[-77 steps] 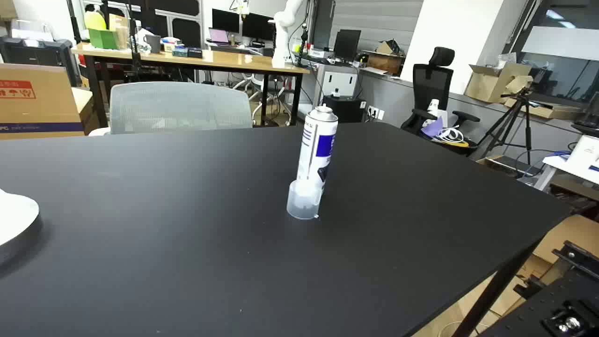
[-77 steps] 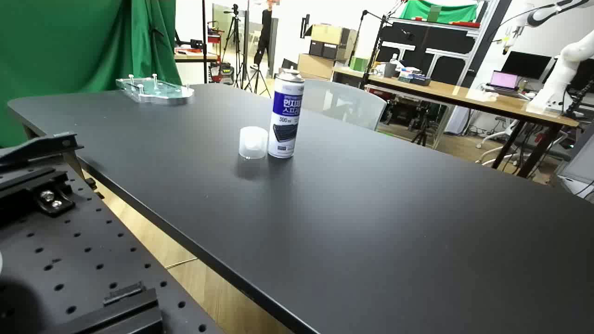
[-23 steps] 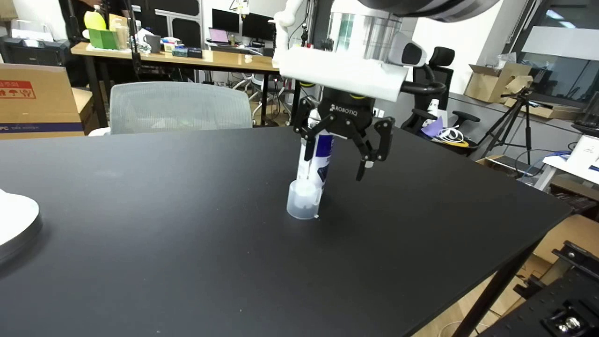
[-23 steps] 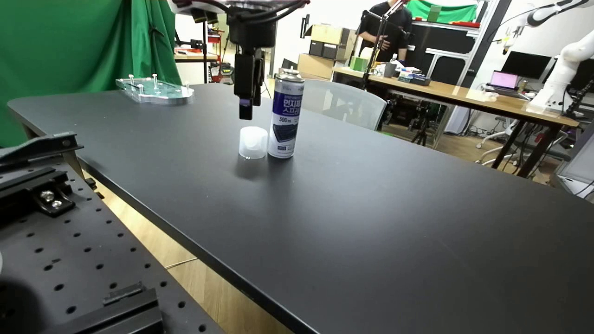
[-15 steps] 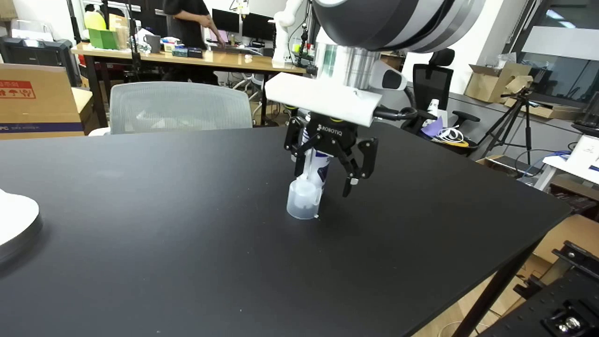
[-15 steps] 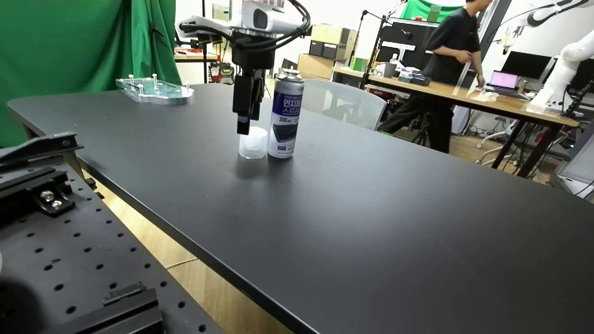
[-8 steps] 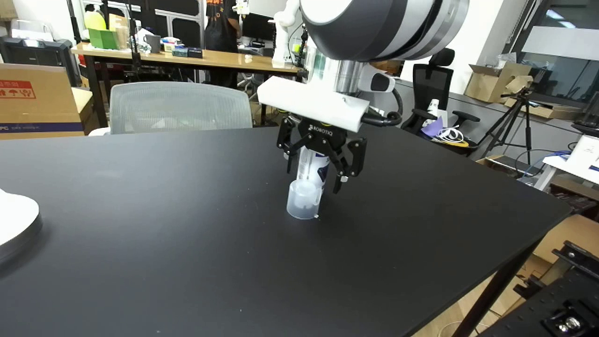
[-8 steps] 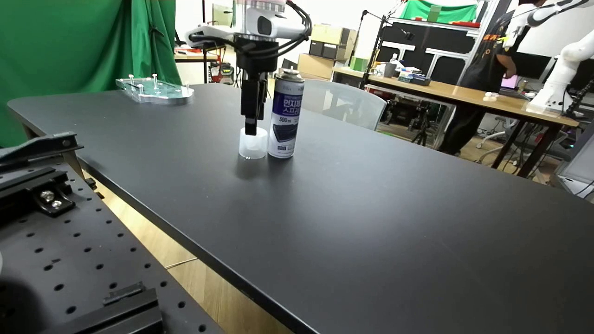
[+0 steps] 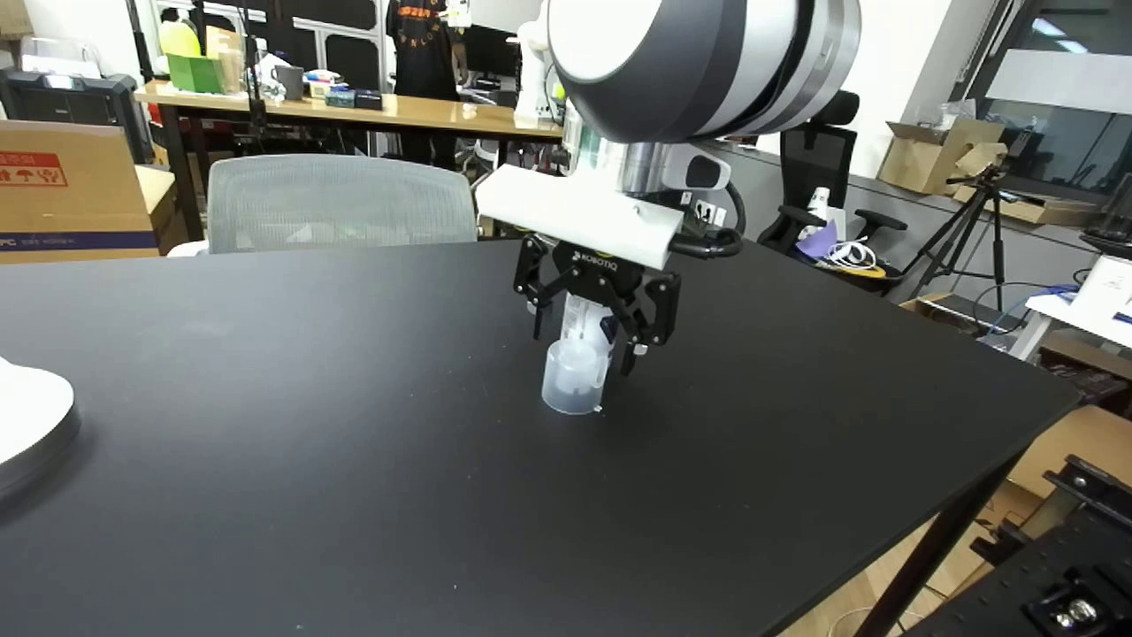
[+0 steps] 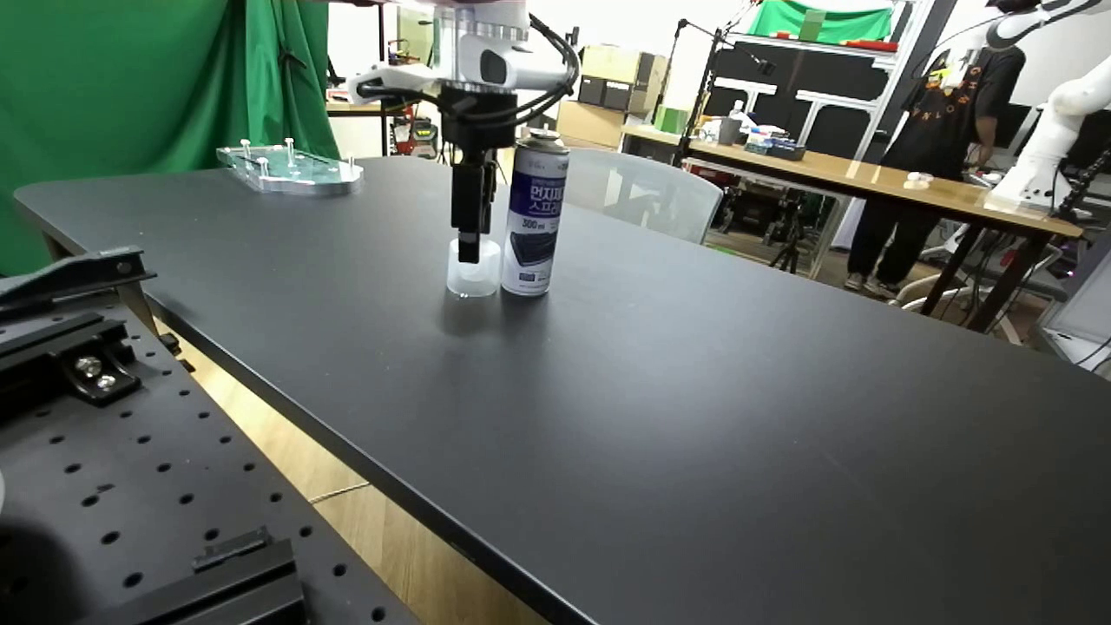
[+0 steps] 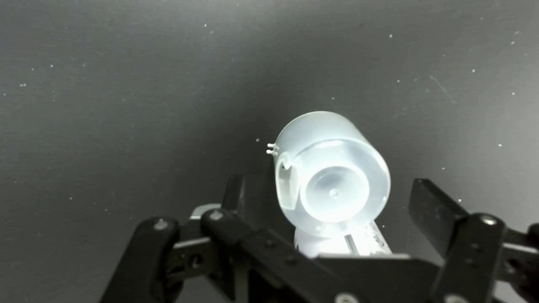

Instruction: Put the lid on the spray bottle

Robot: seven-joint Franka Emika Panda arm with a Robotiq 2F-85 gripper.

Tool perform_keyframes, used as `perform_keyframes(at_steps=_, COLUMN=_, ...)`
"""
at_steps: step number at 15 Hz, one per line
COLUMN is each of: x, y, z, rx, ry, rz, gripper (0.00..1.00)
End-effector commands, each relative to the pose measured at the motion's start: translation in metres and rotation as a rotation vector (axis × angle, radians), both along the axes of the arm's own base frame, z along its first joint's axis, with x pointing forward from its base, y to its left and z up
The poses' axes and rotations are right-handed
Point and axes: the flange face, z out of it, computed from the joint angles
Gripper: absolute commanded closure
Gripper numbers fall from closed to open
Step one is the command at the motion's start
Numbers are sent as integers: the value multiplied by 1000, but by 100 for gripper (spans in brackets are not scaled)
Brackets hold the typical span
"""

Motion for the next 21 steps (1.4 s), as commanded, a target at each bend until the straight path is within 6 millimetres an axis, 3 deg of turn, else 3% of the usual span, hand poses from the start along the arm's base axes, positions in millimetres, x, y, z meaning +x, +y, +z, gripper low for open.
perform_keyframes(at_steps=1, x=7, y=1, z=-5, rx=1, ry=-3, rz=4, gripper=0)
perform_keyframes(at_steps=2, x=7, y=1, z=-6, rx=0, ry=1, rz=5, gripper=0)
perform_keyframes(at_steps=3, x=7, y=2, z=-8, rx=2, ry=4, rz=3, gripper=25)
perform_keyframes(at_steps=5, x=6, y=2, z=-8, rx=8, ry=11, rz=5, gripper=31)
perform_keyframes(at_steps=9, x=6, y=5, z=-2, rx=16, ry=9, rz=16, gripper=60)
perform_keyframes(at_steps=14, x=4, y=22, z=32, rx=-5, ry=-16, rz=68, gripper=61)
perform_keyframes(at_steps=21, x=1, y=43, z=119, rx=-81, ry=97, rz=172, gripper=61)
